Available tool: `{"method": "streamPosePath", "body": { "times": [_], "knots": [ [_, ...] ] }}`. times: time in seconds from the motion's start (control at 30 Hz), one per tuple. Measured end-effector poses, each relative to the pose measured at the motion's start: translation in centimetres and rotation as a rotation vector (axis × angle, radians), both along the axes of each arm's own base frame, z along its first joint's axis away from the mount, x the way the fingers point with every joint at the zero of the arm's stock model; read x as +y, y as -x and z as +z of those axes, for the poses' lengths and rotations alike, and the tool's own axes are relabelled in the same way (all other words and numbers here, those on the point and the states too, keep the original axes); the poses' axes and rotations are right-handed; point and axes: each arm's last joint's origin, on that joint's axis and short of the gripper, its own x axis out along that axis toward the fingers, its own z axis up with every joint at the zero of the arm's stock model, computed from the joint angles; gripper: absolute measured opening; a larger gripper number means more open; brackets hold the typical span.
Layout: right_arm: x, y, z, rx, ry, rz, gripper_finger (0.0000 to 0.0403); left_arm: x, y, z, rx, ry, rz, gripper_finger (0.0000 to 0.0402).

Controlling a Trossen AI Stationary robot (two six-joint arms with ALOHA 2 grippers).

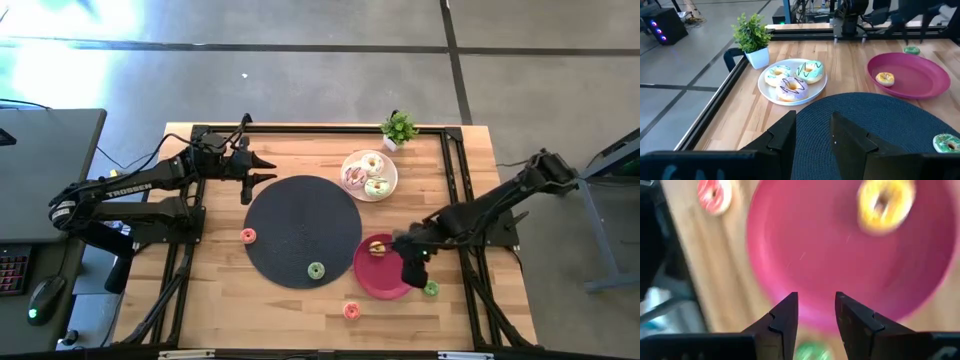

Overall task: Pick & Place donuts
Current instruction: Put the right small green donut into the red plate

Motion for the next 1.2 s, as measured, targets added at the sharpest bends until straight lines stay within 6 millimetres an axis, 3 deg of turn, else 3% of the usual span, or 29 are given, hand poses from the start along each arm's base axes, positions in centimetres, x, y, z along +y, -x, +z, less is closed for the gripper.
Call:
{"method": "streamPosePath", "body": {
  "times": [0.17, 0.33, 0.6, 0.97, 1.2],
  "knots": [
    [2.1, 2.0, 0.1, 0.15, -0.011, -0.065, 0.012, 0.0, 0.0, 0.0, 0.0, 0.0, 0.0, 0.0113],
    [3.4, 4.4, -1.7, 0.272, 0.011, -0.116, 0.012, 0.0, 0.0, 0.0, 0.0, 0.0, 0.0, 0.0113],
    [3.8, 6.2, -4.4, 0.323, 0.017, -0.201, 0.012, 0.0, 0.0, 0.0, 0.0, 0.001, 0.0, 0.0113],
    [3.5, 6.7, -7.8, 0.242, -0.075, -0.207, 0.0119, 0.1, 0.0, 0.0, 0.004, -0.006, 0.023, 0.0113],
    [3.2, 7.1, -8.5, 0.25, -0.095, -0.171, 0.0099, 0.1, 0.0, 0.0, 0.004, -0.006, 0.024, 0.0113]
  ]
}}
